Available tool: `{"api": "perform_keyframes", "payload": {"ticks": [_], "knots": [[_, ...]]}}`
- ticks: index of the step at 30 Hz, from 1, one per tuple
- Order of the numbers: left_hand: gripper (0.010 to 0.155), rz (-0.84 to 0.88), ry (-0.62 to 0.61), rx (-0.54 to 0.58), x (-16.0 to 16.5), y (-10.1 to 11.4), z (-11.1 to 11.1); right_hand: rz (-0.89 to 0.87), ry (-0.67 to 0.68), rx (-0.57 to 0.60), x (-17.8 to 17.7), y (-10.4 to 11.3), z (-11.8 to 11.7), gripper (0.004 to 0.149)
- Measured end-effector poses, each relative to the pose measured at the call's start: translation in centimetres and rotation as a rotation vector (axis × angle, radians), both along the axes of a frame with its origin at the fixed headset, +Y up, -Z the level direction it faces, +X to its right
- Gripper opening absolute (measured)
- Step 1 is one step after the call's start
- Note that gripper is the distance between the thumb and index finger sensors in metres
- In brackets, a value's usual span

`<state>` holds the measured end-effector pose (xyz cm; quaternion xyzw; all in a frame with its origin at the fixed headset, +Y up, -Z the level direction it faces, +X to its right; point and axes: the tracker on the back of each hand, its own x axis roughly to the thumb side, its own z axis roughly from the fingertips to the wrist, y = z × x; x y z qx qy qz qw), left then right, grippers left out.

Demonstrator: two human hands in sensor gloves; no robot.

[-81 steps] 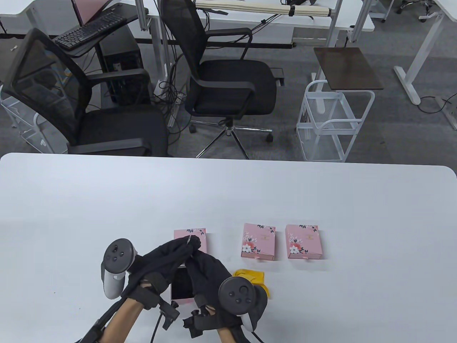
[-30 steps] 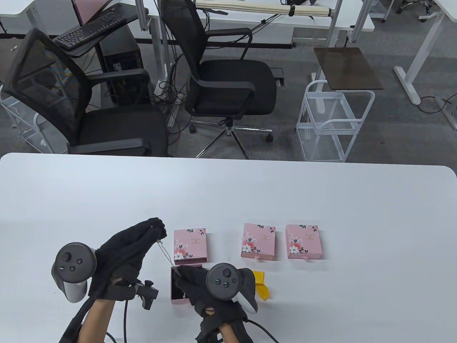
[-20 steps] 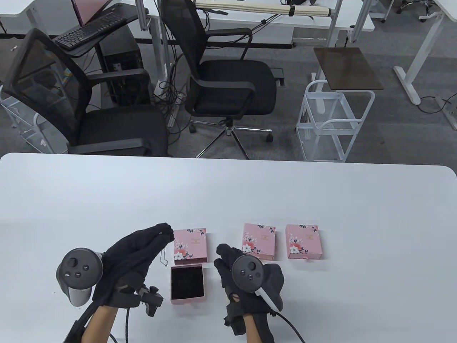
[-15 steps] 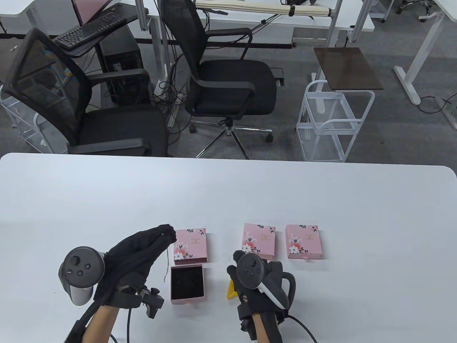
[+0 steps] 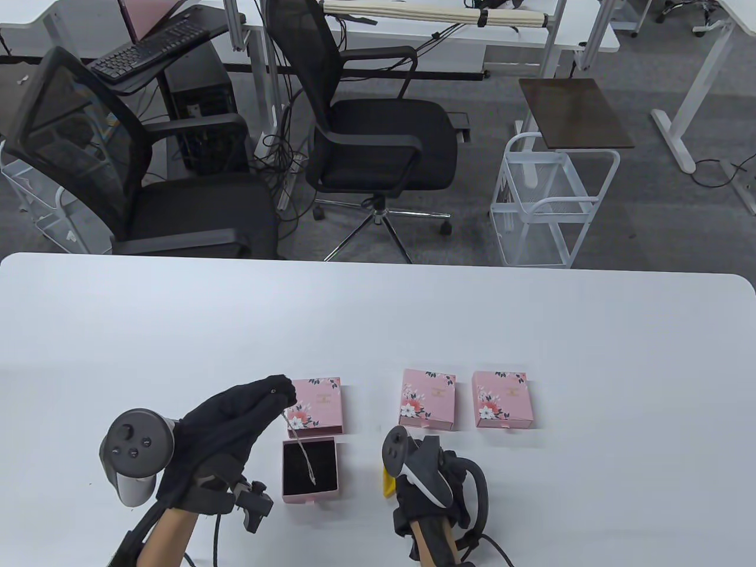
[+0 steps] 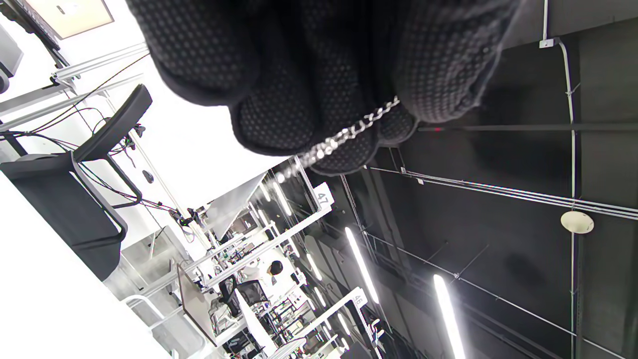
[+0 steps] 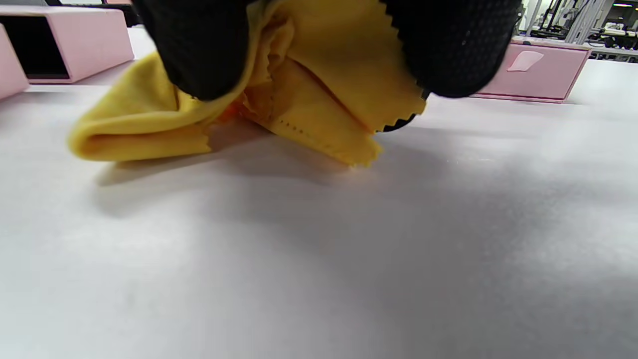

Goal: Dust necklace

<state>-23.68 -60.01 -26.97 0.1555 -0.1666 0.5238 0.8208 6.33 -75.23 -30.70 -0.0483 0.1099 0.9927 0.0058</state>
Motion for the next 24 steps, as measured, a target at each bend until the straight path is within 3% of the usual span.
{"api": "perform_keyframes", "payload": {"ticks": [6,16,20,24], "knots": [[0.037,0.016,-0.006,-0.023,-0.2,-0.3,-0.3,-0.234,-0.035,0.091,1.2,1.1,0.4,0.051],[0.037,0.059,-0.015,-0.063,-0.6,-0.6,-0.8,-0.591,0.039,0.216,1.0,3.0,1.6,0.051],[0.037,0.064,-0.030,-0.079,-0.4,-0.6,-0.8,-0.943,0.135,0.278,-0.1,5.3,2.5,0.051],[0.037,0.050,-0.030,-0.083,-0.2,-0.7,-0.9,-1.188,0.242,0.351,-1.5,8.3,3.3,0.051]]}}
